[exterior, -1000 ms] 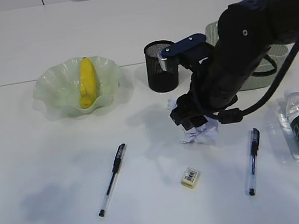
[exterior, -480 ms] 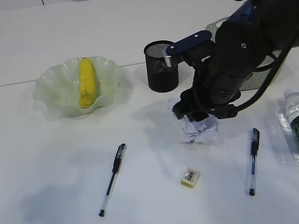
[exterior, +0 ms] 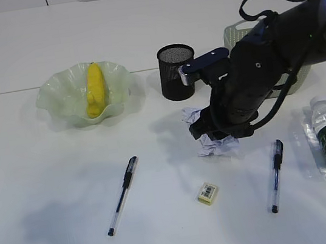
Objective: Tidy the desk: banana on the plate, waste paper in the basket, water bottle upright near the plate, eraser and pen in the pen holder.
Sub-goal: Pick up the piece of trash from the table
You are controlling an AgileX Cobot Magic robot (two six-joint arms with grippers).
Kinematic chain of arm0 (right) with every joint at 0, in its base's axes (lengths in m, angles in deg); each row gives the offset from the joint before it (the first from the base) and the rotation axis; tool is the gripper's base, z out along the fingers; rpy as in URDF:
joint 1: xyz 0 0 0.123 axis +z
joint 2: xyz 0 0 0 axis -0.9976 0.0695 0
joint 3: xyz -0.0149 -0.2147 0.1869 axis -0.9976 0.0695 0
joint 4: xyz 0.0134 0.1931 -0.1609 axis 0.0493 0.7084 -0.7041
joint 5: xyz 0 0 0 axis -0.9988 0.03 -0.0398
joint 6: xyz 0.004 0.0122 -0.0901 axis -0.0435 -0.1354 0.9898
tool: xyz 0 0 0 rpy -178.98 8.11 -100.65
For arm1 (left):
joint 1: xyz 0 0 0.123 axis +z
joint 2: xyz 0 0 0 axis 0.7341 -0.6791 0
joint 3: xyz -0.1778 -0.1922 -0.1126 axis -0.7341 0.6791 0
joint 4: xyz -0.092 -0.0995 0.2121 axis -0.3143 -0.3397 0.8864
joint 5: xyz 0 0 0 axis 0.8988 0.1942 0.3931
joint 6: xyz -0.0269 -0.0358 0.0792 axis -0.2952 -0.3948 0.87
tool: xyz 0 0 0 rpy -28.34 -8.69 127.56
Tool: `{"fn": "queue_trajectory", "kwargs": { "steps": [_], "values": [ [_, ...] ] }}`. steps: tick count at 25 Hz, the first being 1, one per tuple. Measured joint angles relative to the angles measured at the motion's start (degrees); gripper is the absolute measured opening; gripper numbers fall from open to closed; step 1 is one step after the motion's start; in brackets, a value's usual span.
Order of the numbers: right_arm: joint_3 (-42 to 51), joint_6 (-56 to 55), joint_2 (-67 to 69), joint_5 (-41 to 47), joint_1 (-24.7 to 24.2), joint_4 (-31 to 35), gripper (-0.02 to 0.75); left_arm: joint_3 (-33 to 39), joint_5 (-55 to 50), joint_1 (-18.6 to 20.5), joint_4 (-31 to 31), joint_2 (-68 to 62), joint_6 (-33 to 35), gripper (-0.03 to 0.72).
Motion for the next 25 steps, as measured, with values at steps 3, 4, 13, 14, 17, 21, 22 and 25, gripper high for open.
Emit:
{"fn": "queue_trajectory", "kwargs": {
  "steps": [3, 4, 13, 14, 17, 21, 22, 25],
  "values": [
    [0.0, 0.0, 0.0, -0.34, 0.0, 0.0, 0.264, 0.0, 0.0, 0.0, 0.7, 0.0, 0.0, 0.454],
    [0.0, 0.0, 0.0, -0.34, 0.0, 0.0, 0.229, 0.0, 0.0, 0.0, 0.93, 0.0, 0.0, 0.454],
    [0.0, 0.0, 0.0, -0.48, 0.0, 0.24, 0.0, 0.0, 0.0, 0.0, 1.86, 0.0, 0.0, 0.454],
    [0.0, 0.0, 0.0, -0.48, 0.0, 0.24, -0.008, 0.0, 0.0, 0.0, 1.97, 0.0, 0.0, 0.454],
    [0.0, 0.0, 0.0, -0.36, 0.0, 0.24, -0.015, 0.0, 0.0, 0.0, 2.71, 0.0, 0.0, 0.454],
    [0.0, 0.0, -0.43, 0.24, 0.0, 0.32, -0.015, 0.0, 0.0, 0.0, 2.88, 0.0, 0.0, 0.454],
    [0.0, 0.11, -1.01, 0.44, 0.0, 0.32, -0.015, 0.0, 0.0, 0.0, 2.88, 0.0, 0.0, 0.454],
    [0.0, 0.6, -3.41, 0.57, 0.0, 0.32, -0.015, 0.0, 0.38, 0.0, 2.99, 0.0, 0.0, 0.454]
  ]
}}
